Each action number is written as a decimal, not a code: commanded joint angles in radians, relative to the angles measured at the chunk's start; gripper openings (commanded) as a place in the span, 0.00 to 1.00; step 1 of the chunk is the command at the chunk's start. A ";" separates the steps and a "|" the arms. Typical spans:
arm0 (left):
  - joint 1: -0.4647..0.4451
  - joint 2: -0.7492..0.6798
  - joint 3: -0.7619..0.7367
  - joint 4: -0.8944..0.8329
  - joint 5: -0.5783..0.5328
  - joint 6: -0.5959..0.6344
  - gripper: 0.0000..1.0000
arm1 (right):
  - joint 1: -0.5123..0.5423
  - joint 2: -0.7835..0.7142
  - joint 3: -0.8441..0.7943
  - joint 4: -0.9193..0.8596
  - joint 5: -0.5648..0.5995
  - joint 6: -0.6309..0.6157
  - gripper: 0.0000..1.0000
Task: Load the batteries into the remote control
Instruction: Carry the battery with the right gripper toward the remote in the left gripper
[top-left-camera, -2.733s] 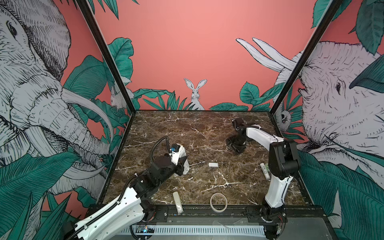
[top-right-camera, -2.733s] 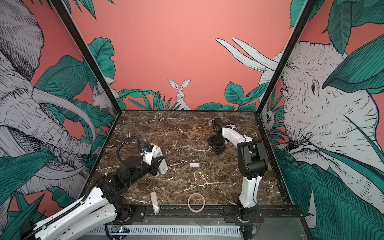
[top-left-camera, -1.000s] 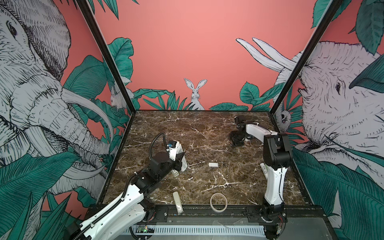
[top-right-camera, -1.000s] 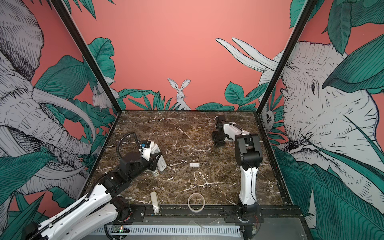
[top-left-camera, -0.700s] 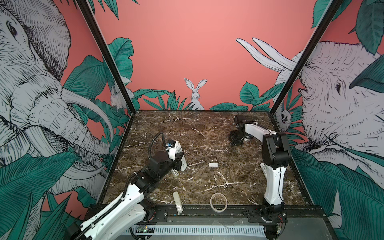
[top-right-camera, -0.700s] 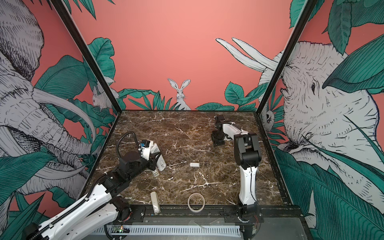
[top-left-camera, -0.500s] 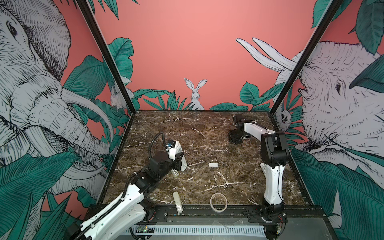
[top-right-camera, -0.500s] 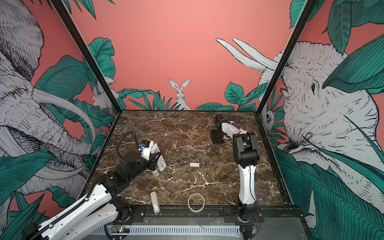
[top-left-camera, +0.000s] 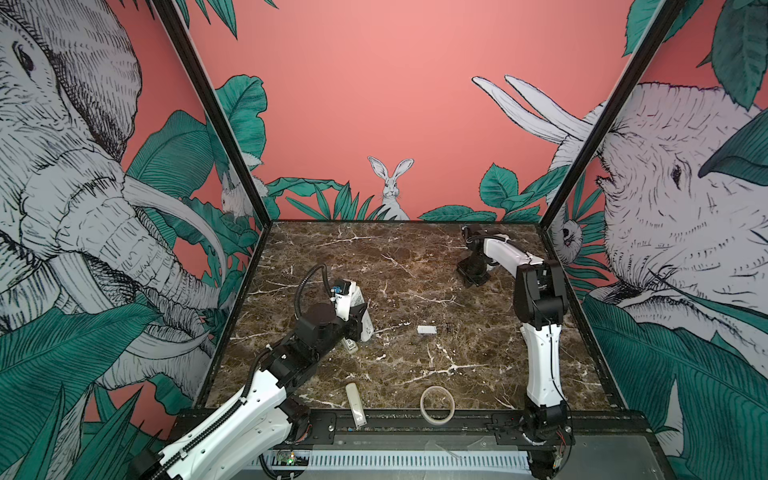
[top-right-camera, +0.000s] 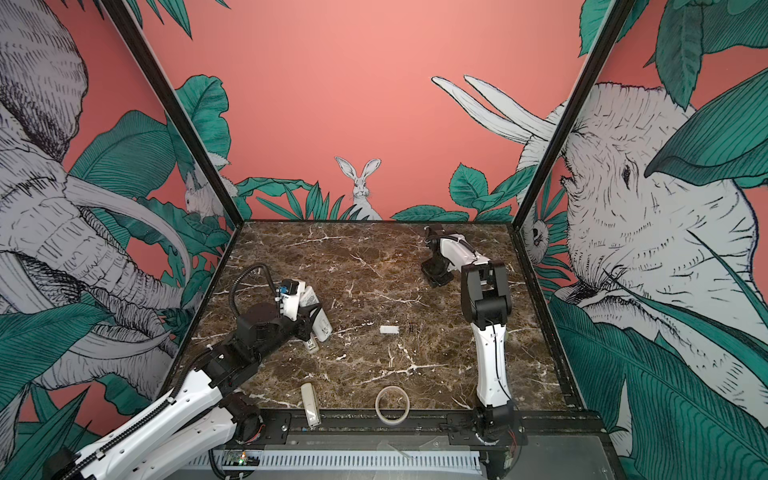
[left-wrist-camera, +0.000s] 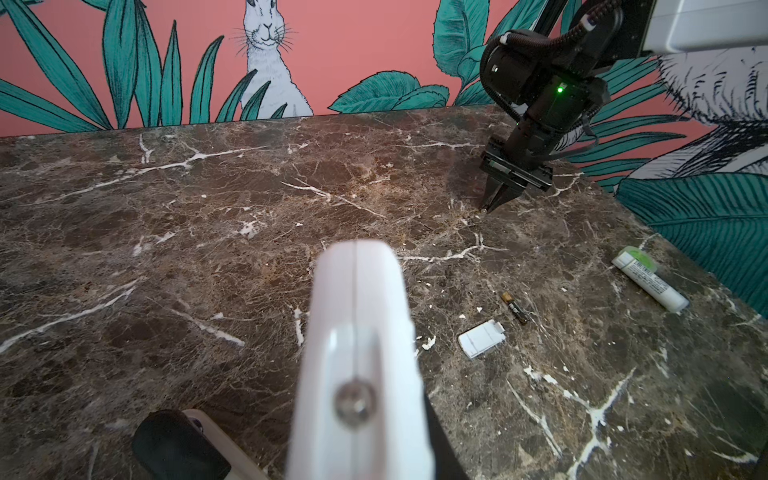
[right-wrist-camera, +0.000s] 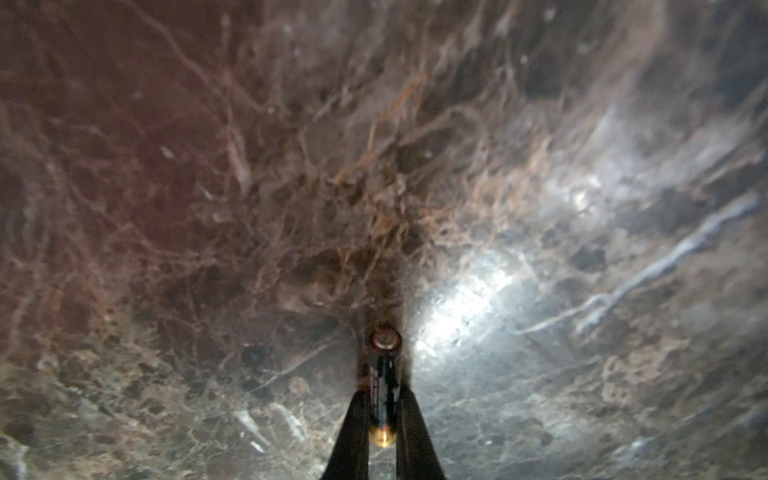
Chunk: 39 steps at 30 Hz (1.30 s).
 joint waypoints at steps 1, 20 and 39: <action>0.005 -0.011 0.015 0.012 0.012 -0.011 0.00 | 0.004 -0.009 -0.125 -0.075 0.077 -0.184 0.11; 0.005 0.158 0.115 0.066 0.123 -0.026 0.00 | 0.259 -0.209 -0.553 0.155 0.130 -0.604 0.10; 0.005 0.252 0.180 0.084 0.245 -0.027 0.00 | 0.282 -0.526 -0.913 0.557 0.014 -0.813 0.12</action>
